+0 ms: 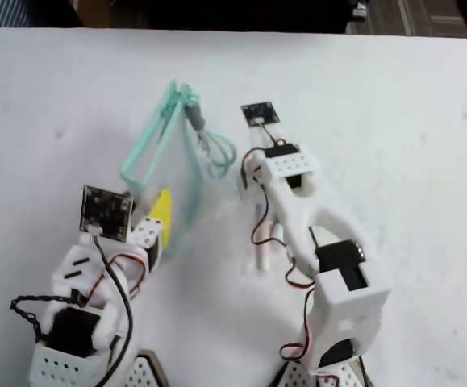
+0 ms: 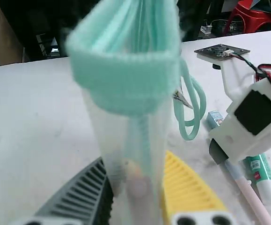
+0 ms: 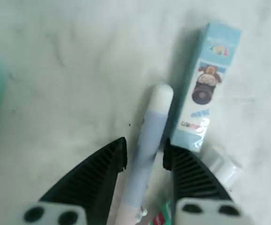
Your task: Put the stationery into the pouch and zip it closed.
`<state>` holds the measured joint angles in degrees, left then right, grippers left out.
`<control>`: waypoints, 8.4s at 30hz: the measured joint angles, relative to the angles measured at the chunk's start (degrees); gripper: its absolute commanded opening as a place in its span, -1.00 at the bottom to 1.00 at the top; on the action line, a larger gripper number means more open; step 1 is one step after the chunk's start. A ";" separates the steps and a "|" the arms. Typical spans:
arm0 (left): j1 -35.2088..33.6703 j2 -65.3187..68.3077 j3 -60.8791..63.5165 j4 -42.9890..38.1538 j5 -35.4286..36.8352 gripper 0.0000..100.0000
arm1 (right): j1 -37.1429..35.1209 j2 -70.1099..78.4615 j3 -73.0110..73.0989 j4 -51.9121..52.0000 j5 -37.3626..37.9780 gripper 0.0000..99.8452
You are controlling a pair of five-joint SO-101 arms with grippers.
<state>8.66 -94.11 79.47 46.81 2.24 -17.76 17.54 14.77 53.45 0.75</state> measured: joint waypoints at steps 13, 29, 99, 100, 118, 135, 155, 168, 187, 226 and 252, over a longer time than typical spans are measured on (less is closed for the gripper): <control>0.00 0.00 0.00 0.00 0.00 -0.78 | 0.53 0.18 0.00 -0.35 0.00 -0.97; 0.00 0.00 0.00 0.00 0.00 -0.78 | 0.35 -1.58 0.00 0.44 0.00 -0.97; 2.55 0.00 0.00 0.09 1.76 -0.59 | -9.23 -83.87 21.98 -15.74 0.00 -0.97; 2.55 0.00 0.00 0.09 1.76 -0.59 | -9.67 -83.87 21.45 -18.73 0.00 -0.97; 2.55 0.00 0.00 0.09 1.76 -0.59 | -17.85 -83.52 20.84 -35.34 0.00 -0.97; 2.90 0.00 0.00 0.09 1.76 -0.59 | -17.76 -76.66 20.31 -40.35 0.00 -0.97; 2.99 0.00 0.00 0.09 1.76 -0.59 | -17.85 -63.12 13.01 -36.92 0.00 -0.97; 2.99 0.00 0.00 0.09 1.76 -0.59 | -17.85 -63.82 7.82 -23.21 0.00 -0.60; 2.99 0.00 0.00 0.09 1.93 -0.59 | -18.90 -63.82 5.71 -19.43 0.00 -0.59; 2.99 0.00 0.00 0.09 2.11 -0.59 | -18.90 -63.82 5.71 -19.43 0.00 -0.58; 2.99 0.00 0.00 0.09 2.11 -0.59 | -13.98 -63.91 5.71 -17.76 0.00 -0.59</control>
<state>11.65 -94.11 79.47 46.90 4.35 -31.74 -46.37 20.48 35.69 0.75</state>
